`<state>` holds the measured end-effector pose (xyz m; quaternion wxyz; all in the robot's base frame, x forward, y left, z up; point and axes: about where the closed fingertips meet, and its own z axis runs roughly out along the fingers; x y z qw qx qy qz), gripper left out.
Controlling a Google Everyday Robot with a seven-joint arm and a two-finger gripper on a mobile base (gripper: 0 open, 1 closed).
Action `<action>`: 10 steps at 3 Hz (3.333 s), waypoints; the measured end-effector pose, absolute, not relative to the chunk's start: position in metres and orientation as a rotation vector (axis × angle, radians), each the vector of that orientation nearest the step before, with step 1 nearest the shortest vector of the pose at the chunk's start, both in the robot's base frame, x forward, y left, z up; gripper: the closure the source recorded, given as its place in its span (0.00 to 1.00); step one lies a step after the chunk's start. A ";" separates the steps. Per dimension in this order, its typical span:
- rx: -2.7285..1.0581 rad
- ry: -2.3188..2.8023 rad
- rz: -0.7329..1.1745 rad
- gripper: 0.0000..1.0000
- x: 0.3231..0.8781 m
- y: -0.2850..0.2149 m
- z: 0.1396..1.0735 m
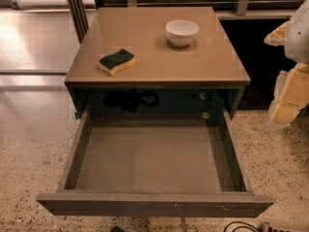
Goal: Close top drawer
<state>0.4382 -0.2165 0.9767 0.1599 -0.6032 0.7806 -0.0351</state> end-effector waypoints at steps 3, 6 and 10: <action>-1.595 2.269 0.051 0.00 0.421 -0.168 0.934; -1.545 2.297 0.171 0.00 0.383 -0.107 0.865; -1.391 2.421 0.290 0.19 0.326 -0.086 0.713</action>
Offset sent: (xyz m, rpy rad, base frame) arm -0.0034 0.0346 -0.0579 0.1198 0.0673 -0.0711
